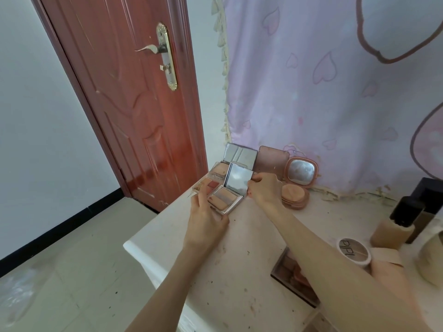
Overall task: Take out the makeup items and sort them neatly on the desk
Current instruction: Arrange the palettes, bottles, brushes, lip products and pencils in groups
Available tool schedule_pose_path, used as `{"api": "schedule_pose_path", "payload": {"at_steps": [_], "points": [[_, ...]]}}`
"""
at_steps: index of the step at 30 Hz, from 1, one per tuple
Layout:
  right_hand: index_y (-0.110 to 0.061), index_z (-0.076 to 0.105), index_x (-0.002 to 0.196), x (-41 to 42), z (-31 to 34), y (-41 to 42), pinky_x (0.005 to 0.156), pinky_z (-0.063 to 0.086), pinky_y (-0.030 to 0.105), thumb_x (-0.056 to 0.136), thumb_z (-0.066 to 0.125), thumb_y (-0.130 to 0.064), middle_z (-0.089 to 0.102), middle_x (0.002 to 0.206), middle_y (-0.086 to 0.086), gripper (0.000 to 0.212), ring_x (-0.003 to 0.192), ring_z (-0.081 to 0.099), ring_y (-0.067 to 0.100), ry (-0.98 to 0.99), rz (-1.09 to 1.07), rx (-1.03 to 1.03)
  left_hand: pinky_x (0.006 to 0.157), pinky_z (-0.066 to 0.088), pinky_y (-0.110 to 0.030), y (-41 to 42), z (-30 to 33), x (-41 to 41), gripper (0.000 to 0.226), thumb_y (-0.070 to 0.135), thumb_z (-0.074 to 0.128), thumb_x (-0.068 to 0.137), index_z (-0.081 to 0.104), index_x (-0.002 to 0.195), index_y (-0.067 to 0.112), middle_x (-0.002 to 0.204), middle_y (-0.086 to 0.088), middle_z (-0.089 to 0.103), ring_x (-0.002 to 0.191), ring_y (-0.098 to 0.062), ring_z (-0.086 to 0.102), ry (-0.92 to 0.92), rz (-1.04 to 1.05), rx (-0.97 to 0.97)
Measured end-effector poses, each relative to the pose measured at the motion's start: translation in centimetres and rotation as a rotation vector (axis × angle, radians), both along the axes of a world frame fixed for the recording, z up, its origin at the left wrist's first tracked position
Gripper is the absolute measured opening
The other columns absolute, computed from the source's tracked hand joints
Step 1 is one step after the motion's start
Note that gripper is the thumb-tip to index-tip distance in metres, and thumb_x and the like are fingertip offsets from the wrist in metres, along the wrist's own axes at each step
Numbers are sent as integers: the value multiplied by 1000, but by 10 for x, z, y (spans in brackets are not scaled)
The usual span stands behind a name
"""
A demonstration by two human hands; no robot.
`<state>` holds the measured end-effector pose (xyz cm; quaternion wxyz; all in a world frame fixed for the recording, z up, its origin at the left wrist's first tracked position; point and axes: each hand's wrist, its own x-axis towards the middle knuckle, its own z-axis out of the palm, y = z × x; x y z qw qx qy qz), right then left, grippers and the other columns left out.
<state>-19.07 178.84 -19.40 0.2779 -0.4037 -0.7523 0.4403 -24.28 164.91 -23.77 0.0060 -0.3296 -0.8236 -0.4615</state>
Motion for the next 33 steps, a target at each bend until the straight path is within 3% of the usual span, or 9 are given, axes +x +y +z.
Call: {"api": "schedule_pose_path", "payload": {"at_steps": [5, 9, 15, 21, 23, 25, 27, 30, 33], "points": [[-2, 73, 80, 3, 3, 2, 79, 49, 35, 81, 52, -4, 70, 83, 17, 21, 87, 64, 33, 10, 16, 12, 88, 27, -15, -1, 0, 0, 80, 16, 64, 78, 19, 144, 22, 130, -3, 37, 120, -16, 37, 15, 5, -15], [3, 71, 88, 4, 2, 1, 89, 48, 46, 81, 54, -2, 69, 91, 20, 19, 93, 63, 37, 73, 12, -52, 88, 35, -24, 0, 0, 0, 78, 22, 65, 80, 20, 143, 24, 132, -3, 41, 119, -18, 41, 23, 0, -27], [-5, 64, 111, 10, 2, -2, 94, 47, 41, 85, 60, -10, 65, 100, 7, 27, 102, 62, 28, 103, 86, -117, 89, 40, -33, 1, -1, -1, 82, 31, 62, 84, 11, 147, 20, 142, -6, 36, 123, -26, 44, 54, 23, -118], [-5, 59, 120, 39, 14, -9, 93, 50, 42, 87, 57, -11, 60, 98, -1, 34, 90, 59, 17, 116, 220, -103, 108, 32, -35, -3, 2, 0, 80, 27, 62, 84, 13, 147, 16, 150, -4, 24, 138, -19, 24, 101, -43, -119], [-7, 64, 112, 58, 17, -10, 94, 48, 31, 88, 57, -13, 59, 85, -12, 25, 87, 57, 11, 63, 301, 17, 113, 23, -35, -7, 3, 6, 78, 29, 61, 86, 15, 147, 13, 152, -8, 17, 142, -21, 14, 173, -82, -157], [-9, 68, 108, 81, 20, -11, 82, 39, 2, 89, 58, -16, 55, 80, -19, 22, 79, 53, 1, -43, 367, 178, 113, 20, -33, -11, 2, 16, 71, 32, 56, 89, 17, 146, 13, 154, -10, 12, 143, -22, 9, 258, -136, -227], [-13, 69, 107, 107, 20, -12, 71, 32, -6, 89, 59, -18, 55, 83, -21, 22, 75, 51, -9, -113, 408, 258, 112, 19, -31, -17, 0, 28, 63, 34, 52, 91, 24, 145, 15, 154, -5, 14, 143, -19, 11, 312, -231, -265], [-22, 67, 108, 145, 18, -16, 77, 38, 4, 88, 59, -25, 64, 101, -14, 22, 83, 55, -7, -184, 406, 258, 113, 18, -24, -25, 4, 49, 50, 31, 52, 93, 36, 140, 22, 149, 7, 29, 141, -9, 19, 253, -394, -215], [-28, 61, 117, 177, 16, -19, 98, 41, 28, 86, 59, -37, 58, 122, -12, 32, 106, 52, 3, -291, 389, 278, 113, 19, -22, -32, 10, 66, 43, 30, 53, 92, 40, 133, 36, 138, 27, 33, 138, 2, 20, 86, -507, -138]]}}
